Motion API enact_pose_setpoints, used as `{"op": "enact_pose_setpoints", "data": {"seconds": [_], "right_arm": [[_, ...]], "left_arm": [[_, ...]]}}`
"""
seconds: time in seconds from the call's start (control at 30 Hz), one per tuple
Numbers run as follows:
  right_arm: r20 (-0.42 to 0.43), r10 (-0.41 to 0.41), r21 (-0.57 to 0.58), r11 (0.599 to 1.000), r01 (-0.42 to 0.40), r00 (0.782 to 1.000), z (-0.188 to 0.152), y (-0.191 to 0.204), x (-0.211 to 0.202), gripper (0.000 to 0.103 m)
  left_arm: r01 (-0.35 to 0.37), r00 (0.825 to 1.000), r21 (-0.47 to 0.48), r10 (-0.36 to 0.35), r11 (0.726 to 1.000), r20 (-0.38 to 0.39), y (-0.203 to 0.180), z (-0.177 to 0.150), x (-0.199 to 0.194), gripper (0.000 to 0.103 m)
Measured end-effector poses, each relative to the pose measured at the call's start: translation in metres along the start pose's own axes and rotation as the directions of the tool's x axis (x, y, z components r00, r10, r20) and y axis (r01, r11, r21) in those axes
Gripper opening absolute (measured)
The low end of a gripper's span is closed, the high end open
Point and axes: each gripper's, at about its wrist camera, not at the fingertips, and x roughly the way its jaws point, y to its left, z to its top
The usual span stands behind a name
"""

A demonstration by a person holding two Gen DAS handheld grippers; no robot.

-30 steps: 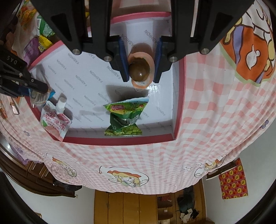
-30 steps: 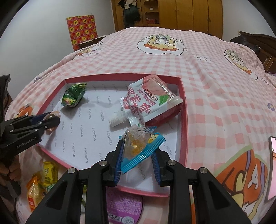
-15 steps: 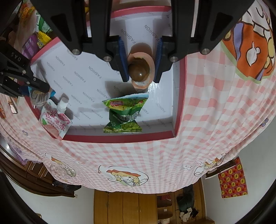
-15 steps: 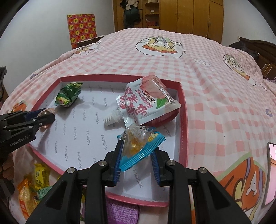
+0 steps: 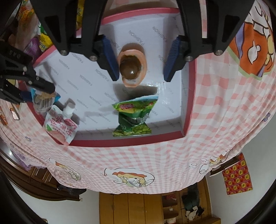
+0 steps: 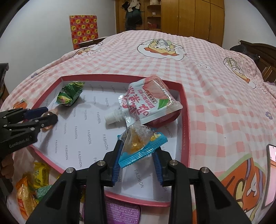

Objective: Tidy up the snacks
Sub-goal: 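Drop the chocolate ball from the left tool while the right tool releases the candy bag, then grasp the cracker bag with the left tool while the right tool grasps the gummy packet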

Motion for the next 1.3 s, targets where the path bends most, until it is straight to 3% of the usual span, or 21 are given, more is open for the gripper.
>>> {"op": "enact_pose_setpoints", "data": {"seconds": [0.13, 0.27, 0.57, 0.93, 1.3], "right_arm": [[0.003, 0.047, -0.007, 0.999, -0.047, 0.999, 0.0, 0.004, -0.005, 0.063], [0.007, 0.074, 0.01, 0.997, -0.074, 0.997, 0.0, 0.004, -0.011, 0.071], [0.024, 0.095, 0.072, 0.993, -0.096, 0.995, -0.003, -0.007, -0.027, 0.073], [0.043, 0.097, 0.08, 0.992, -0.1, 0.994, -0.013, -0.009, -0.05, 0.075], [0.045, 0.113, 0.09, 0.989, -0.117, 0.993, -0.03, -0.002, -0.078, 0.075]], "left_arm": [[0.022, 1.0, -0.031, -0.022, 0.999, -0.011, 0.003, 0.0, -0.003, 0.058], [0.026, 1.0, -0.06, -0.026, 0.998, -0.007, 0.007, -0.001, -0.012, 0.062], [0.058, 0.998, -0.108, -0.06, 0.992, -0.017, 0.01, -0.006, -0.028, 0.066], [0.074, 0.997, -0.119, -0.075, 0.99, -0.008, 0.006, -0.019, -0.057, 0.068], [0.135, 0.99, -0.144, -0.139, 0.98, -0.017, -0.005, -0.039, -0.089, 0.068]]}}
